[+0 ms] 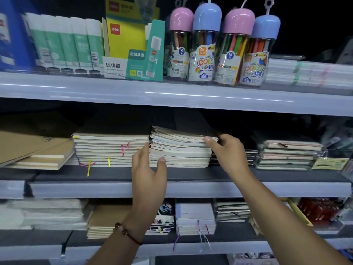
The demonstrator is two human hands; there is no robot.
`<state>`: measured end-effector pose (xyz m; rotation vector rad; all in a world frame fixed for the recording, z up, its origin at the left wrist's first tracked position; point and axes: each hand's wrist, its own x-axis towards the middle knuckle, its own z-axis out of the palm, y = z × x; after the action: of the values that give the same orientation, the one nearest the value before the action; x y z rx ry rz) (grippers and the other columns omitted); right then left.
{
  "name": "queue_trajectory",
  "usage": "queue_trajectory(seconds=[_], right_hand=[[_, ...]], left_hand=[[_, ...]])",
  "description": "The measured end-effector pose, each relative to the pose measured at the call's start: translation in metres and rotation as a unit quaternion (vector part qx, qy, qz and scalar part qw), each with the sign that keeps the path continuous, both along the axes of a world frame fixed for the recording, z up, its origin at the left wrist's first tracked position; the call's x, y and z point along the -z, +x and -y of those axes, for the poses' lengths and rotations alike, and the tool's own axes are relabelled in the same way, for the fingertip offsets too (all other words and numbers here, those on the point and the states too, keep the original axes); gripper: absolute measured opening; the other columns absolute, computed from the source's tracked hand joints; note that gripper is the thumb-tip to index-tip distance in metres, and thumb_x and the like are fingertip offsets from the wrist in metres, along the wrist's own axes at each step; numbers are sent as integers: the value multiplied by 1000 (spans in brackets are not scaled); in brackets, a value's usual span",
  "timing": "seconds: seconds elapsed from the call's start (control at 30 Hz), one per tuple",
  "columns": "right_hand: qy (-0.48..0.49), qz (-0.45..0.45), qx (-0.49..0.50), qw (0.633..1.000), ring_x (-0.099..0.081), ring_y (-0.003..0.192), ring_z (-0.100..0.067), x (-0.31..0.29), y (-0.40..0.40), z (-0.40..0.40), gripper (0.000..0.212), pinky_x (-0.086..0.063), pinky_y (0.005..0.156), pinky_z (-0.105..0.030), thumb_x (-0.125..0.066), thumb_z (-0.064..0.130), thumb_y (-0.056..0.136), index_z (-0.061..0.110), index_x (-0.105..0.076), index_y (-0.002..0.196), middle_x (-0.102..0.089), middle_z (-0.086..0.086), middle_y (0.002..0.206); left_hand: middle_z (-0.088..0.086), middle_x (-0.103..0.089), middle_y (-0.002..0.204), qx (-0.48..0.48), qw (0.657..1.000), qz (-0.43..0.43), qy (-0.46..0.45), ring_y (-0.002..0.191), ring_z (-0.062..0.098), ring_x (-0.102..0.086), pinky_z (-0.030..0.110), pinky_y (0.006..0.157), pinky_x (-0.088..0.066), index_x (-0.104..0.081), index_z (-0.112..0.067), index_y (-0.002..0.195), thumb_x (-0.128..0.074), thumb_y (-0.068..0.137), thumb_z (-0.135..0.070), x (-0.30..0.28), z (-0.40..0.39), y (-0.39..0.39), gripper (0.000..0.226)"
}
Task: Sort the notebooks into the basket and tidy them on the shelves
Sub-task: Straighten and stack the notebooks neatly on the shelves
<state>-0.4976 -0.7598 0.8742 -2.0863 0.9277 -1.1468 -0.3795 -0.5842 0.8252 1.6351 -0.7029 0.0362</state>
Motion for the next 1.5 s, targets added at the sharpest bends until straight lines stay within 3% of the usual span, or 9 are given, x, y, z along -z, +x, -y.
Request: queue_trajectory(seconds=[0.13,0.27,0.37,0.53,0.7,0.97,1.17,1.37,1.5], right_hand=[[14,24,-4,1000,-32,44,-7,4,3,-4,48,-25,44,-21,-68,38,92,15,-40,59,-35,8,49],[69,75,-36,994,-31,54,-11,7,2,-13,44,-27,56,-31,-52,34,100,10,-39,65,-31,7,55],[67,82,-46,993,-37,58,-12,7,2,-15,42,-30,60,-31,-50,34,101,3,-51,73,-40,-6,61],[18,64,-30,997,-39,53,-9,8,3,-12,42,-33,53,-28,-62,40,94,6,-57,71,-48,-6,57],[27,73,-15,997,-33,51,-8,11,3,-4,43,-29,51,-26,-63,37,95,10,-48,64,-40,6,55],[13,28,17,999,-40,56,-2,12,9,-6,26,-35,51,-9,-58,39,97,21,-43,86,-42,14,62],[19,15,18,1000,-40,48,-7,-1,3,-16,43,-31,43,-16,-60,30,97,23,-41,60,-44,7,53],[60,40,-25,997,-37,46,-6,2,1,-12,36,-30,47,-21,-61,29,95,16,-44,66,-42,7,53],[107,51,-49,992,-53,65,-19,5,1,-8,26,-41,66,-34,-63,35,93,13,-59,80,-59,-6,72]], left_hand=[[-2,-39,142,8,999,-29,13,87,-31,-44,-9,77,-29,-33,-18,154,-53,101,-22,-2,3,-4,57],[-8,-33,153,29,999,-40,6,108,-25,-44,3,96,-28,-28,-19,156,-53,101,-22,-1,6,-7,60],[-3,-34,150,34,999,-34,14,75,-33,-43,-10,70,-27,-27,-14,156,-54,101,-20,-2,8,-8,62],[-6,-39,141,-15,998,58,-9,124,1,-45,24,104,-38,-37,-24,149,-56,98,-22,-14,-5,-1,55],[6,-15,165,-33,981,171,79,152,21,-10,39,123,-13,-20,-15,157,-52,101,-29,-30,8,13,66],[-2,-16,165,5,992,117,54,150,7,-9,30,124,-10,-20,-17,158,-45,104,-25,-24,16,9,60],[-8,-11,165,18,993,108,45,141,-8,-5,14,114,-7,-11,-20,159,-46,103,-23,-24,20,-2,66],[-11,-5,166,21,993,96,58,143,-9,0,-5,102,4,-9,-21,159,-47,103,-20,-27,20,-3,67],[-20,-13,162,41,994,90,36,142,-16,-7,6,113,-9,-19,-32,157,-48,104,-25,-32,-3,0,61]])
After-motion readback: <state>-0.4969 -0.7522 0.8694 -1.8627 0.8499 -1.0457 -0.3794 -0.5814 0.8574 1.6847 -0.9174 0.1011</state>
